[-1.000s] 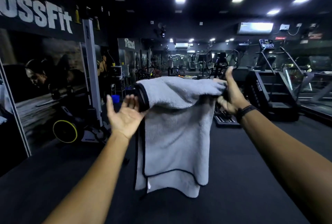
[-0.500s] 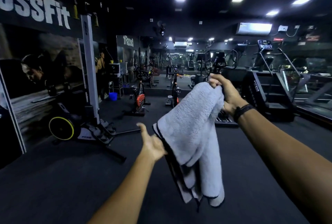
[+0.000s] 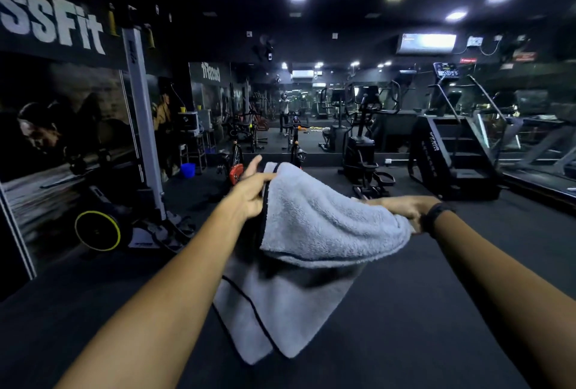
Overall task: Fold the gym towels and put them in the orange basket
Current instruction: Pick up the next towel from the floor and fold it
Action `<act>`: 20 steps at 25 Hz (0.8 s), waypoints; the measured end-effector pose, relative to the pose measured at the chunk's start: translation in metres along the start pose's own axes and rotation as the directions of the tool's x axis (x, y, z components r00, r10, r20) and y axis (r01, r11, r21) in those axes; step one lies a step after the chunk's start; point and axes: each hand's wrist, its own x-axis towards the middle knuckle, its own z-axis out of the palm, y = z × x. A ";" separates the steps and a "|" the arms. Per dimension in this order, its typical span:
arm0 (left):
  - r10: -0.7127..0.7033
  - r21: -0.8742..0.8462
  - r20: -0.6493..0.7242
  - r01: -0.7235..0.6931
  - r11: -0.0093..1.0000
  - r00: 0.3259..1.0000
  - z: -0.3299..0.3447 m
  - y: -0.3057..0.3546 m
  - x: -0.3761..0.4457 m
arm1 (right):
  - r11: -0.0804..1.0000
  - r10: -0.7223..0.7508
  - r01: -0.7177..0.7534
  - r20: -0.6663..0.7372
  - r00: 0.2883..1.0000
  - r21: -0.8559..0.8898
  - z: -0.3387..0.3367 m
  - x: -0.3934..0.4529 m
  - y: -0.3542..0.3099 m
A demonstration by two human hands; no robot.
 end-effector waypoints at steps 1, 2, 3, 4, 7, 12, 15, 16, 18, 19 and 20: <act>0.030 -0.001 0.012 -0.030 1.000 0.999 0.002 0.004 -0.001 | 0.999 -0.001 0.002 0.018 1.000 -0.033 0.005 0.002 0.004; 0.061 -0.010 0.013 -0.060 0.998 0.998 0.003 0.007 -0.003 | 0.998 0.006 -0.004 0.030 1.000 -0.059 0.009 0.004 0.007; 0.086 -0.017 0.004 -0.086 0.996 0.996 0.002 0.010 -0.004 | 0.995 0.025 -0.022 0.032 0.999 -0.093 0.013 0.006 0.010; 0.103 -0.019 -0.006 -0.103 0.994 0.995 0.000 0.013 -0.005 | 0.993 0.031 -0.030 0.006 1.000 -0.115 0.014 0.009 0.012; 0.133 0.011 -0.023 -0.133 0.991 0.991 -0.009 0.024 -0.007 | 0.996 -0.044 0.035 -0.114 0.993 -0.077 0.023 0.008 0.011; 0.150 0.047 -0.070 -0.147 0.988 0.986 -0.024 0.033 -0.010 | 0.986 -0.138 0.131 -0.062 0.988 -0.107 0.041 0.014 0.005; 0.174 0.051 -0.127 -0.169 0.984 0.976 -0.036 0.040 -0.009 | 0.961 -0.272 0.276 -0.116 0.955 0.019 0.041 0.030 0.001; 0.187 0.045 -0.149 -0.182 0.982 0.971 -0.041 0.043 -0.009 | 0.898 -0.344 0.397 -0.261 0.902 0.187 0.036 0.039 -0.002; 0.207 0.022 -0.157 -0.206 0.978 0.966 -0.050 0.052 -0.009 | 0.620 -0.418 0.567 -0.384 0.823 0.542 0.027 0.050 -0.004; 0.210 -0.015 -0.137 -0.214 0.977 0.968 -0.053 0.055 -0.009 | 0.534 -0.424 0.530 -0.333 0.842 0.659 0.025 0.051 -0.002; 0.202 -0.052 -0.103 -0.209 0.977 0.974 -0.055 0.056 -0.011 | 0.554 -0.383 0.434 -0.245 0.891 0.710 0.027 0.052 0.000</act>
